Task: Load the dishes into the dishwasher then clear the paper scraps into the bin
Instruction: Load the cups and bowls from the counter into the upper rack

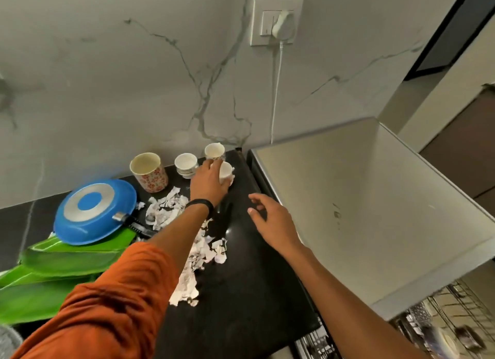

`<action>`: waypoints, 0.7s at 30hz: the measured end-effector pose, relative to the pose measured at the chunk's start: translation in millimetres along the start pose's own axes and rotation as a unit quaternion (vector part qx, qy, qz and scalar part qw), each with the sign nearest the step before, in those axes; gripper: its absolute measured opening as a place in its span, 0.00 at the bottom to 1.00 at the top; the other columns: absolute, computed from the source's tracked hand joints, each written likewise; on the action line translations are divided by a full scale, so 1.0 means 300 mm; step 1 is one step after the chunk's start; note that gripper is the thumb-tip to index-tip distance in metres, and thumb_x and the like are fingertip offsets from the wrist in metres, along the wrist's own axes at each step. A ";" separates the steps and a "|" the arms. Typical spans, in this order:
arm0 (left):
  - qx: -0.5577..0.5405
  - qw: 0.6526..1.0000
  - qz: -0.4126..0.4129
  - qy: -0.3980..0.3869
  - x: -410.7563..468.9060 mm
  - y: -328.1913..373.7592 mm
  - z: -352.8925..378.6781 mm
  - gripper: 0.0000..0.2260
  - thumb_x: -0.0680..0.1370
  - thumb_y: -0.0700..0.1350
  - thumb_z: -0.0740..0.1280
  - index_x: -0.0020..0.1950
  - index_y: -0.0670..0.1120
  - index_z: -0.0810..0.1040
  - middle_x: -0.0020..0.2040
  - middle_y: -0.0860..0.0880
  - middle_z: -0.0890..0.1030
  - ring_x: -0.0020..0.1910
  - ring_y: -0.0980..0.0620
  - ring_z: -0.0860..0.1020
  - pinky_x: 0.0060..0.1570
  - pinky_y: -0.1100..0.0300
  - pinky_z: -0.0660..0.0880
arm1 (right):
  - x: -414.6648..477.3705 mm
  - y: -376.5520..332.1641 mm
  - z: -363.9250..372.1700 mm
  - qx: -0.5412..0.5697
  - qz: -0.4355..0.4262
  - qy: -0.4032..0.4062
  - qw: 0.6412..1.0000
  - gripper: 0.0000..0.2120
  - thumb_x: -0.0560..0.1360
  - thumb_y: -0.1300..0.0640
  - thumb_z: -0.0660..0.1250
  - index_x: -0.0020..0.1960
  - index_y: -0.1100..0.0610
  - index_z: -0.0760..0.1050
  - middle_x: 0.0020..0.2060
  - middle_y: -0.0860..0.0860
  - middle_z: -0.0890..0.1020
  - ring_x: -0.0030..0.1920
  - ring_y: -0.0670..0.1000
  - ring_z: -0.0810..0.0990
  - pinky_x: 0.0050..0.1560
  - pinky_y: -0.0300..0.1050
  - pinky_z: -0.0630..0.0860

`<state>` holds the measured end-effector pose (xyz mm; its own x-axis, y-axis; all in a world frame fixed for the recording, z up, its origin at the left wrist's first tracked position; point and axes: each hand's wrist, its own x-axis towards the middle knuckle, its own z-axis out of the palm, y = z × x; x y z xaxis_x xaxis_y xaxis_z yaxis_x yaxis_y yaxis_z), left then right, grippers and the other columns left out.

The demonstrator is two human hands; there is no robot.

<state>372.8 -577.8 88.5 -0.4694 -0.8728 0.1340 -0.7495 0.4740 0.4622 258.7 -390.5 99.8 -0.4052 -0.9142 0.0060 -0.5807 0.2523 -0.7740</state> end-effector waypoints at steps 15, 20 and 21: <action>-0.202 0.978 0.013 -0.043 -0.055 0.262 0.079 0.27 0.74 0.61 0.71 0.70 0.53 0.72 0.63 0.46 0.77 0.59 0.44 0.77 0.60 0.46 0.76 | -0.042 0.129 -0.056 0.039 0.069 0.065 0.995 0.30 0.79 0.49 0.71 0.77 0.44 0.62 0.72 0.47 0.68 0.64 0.46 0.76 0.65 0.47 0.77; -0.259 0.959 0.047 -0.102 -0.192 0.488 0.146 0.27 0.73 0.63 0.71 0.70 0.57 0.73 0.61 0.51 0.79 0.58 0.51 0.78 0.59 0.53 0.77 | -0.123 0.218 -0.175 0.065 0.125 0.161 0.977 0.43 0.74 0.48 0.76 0.79 0.44 0.54 0.75 0.51 0.64 0.68 0.51 0.73 0.62 0.45 0.77; -0.266 0.955 0.052 -0.117 -0.220 0.530 0.164 0.26 0.73 0.63 0.71 0.69 0.58 0.73 0.59 0.51 0.80 0.56 0.52 0.78 0.56 0.55 0.77 | -0.149 0.243 -0.198 0.070 0.122 0.179 0.974 0.44 0.73 0.48 0.77 0.80 0.45 0.54 0.75 0.51 0.65 0.69 0.50 0.73 0.60 0.41 0.76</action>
<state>261.7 -439.2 110.1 -0.6672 -0.7442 0.0327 -0.3788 0.3768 0.8453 192.4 -312.2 80.6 -0.7530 -0.6578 0.0126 -0.3457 0.3792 -0.8583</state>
